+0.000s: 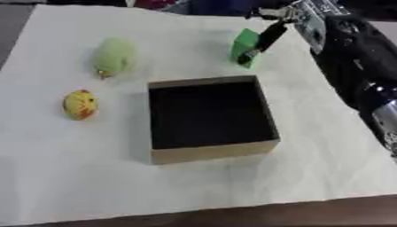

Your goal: Pick up objects on the table and place them in the box.

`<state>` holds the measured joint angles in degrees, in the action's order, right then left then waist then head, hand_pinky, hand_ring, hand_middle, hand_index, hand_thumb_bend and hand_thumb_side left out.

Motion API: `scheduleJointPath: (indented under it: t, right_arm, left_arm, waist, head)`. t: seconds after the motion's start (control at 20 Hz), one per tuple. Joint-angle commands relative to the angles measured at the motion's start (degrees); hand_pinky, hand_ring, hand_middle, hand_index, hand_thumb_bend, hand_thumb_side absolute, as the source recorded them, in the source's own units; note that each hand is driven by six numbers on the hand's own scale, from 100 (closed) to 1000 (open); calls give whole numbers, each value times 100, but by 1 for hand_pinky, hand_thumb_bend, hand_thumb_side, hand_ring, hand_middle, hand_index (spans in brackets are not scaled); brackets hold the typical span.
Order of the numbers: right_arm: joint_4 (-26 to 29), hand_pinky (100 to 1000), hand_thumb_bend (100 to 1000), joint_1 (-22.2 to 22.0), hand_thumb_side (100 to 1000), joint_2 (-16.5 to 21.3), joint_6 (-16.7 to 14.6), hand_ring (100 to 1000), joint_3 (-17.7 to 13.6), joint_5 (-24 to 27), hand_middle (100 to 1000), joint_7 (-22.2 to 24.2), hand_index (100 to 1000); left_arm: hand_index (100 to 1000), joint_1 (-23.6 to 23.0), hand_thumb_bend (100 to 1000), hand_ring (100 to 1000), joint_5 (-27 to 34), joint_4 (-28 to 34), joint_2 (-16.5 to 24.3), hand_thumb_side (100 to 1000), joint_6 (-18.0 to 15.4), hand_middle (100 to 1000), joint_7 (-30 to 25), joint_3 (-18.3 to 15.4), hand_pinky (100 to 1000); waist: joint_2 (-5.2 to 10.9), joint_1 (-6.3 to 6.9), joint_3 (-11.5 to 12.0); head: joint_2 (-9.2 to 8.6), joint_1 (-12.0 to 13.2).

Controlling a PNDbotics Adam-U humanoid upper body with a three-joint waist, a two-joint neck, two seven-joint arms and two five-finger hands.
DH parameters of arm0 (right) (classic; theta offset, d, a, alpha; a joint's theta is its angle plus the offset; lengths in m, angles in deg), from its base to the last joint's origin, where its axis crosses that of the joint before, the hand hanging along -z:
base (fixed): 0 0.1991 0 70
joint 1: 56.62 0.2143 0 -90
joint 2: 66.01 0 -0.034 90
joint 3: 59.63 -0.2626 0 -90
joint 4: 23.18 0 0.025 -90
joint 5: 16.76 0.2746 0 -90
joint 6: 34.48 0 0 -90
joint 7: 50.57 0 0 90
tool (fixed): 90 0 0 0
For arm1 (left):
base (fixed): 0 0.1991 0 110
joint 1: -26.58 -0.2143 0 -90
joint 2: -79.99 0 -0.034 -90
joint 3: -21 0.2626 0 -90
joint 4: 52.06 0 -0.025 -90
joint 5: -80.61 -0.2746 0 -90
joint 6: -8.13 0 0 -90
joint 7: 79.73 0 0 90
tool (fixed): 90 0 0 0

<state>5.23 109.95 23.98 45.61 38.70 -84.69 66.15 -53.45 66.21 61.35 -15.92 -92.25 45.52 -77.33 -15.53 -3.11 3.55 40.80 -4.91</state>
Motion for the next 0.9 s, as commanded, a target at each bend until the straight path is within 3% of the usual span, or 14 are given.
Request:
scheduleJointPath:
  t: [0.05,0.7,0.9]
  right_arm:
    - [-30,947,823,102,646,139,180,982,-102,64,932,-62,968]
    - [-561,931,782,48,650,-44,742,975,-309,-316,918,-388,954]
    - [-645,917,691,11,675,-108,832,962,-364,-342,890,-471,932]
  left_arm:
    - [779,23,289,641,-27,118,60,1000,8,681,-15,-10,511]
    - [774,46,291,641,-85,118,41,1000,8,679,-28,-2,510]
    - [772,53,289,641,-85,118,29,1000,7,679,-36,2,510]
  waist:
    - [89,15,10]
    - [39,12,64]
    - [23,19,90]
  head:
    - [-64,-14]
    - [-103,-76]
    - [-119,-94]
